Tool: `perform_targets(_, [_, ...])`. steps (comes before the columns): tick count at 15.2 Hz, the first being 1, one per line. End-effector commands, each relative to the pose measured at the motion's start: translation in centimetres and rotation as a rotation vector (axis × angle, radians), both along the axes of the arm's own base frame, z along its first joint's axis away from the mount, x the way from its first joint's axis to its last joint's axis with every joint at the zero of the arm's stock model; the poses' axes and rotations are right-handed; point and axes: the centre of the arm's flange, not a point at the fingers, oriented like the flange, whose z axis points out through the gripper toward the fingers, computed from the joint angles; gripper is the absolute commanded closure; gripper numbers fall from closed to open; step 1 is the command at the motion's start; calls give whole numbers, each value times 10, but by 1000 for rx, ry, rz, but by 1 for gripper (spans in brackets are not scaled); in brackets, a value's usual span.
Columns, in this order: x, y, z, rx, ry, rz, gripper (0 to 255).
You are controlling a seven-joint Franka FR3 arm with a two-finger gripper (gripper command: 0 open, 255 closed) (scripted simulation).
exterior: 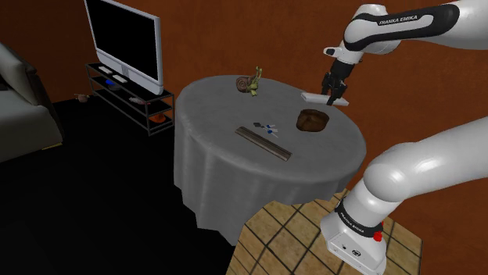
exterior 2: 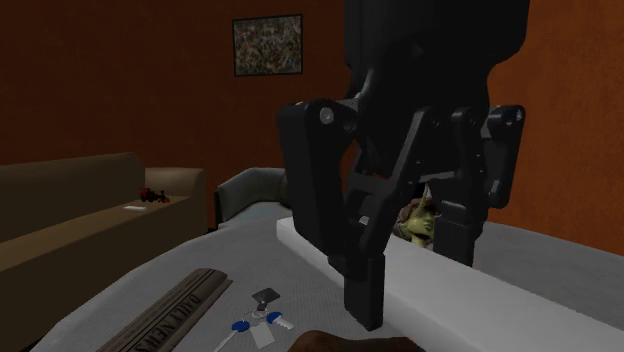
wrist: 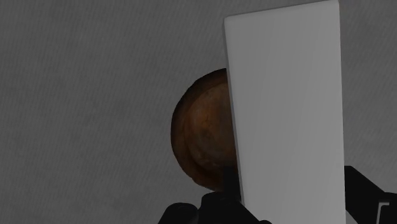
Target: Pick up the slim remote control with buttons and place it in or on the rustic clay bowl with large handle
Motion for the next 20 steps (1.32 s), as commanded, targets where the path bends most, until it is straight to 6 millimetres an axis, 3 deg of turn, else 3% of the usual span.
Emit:
perform_targets(1, [-1,1,-10,0,0,0,255])
perform_targets(10, [-1,1,-58,0,0,0,255])
perform_targets(18, [-1,1,-60,0,0,0,255])
perform_targets(19, [-1,1,-60,0,0,0,0])
perform_targets(20, [-1,1,-60,0,0,0,0])
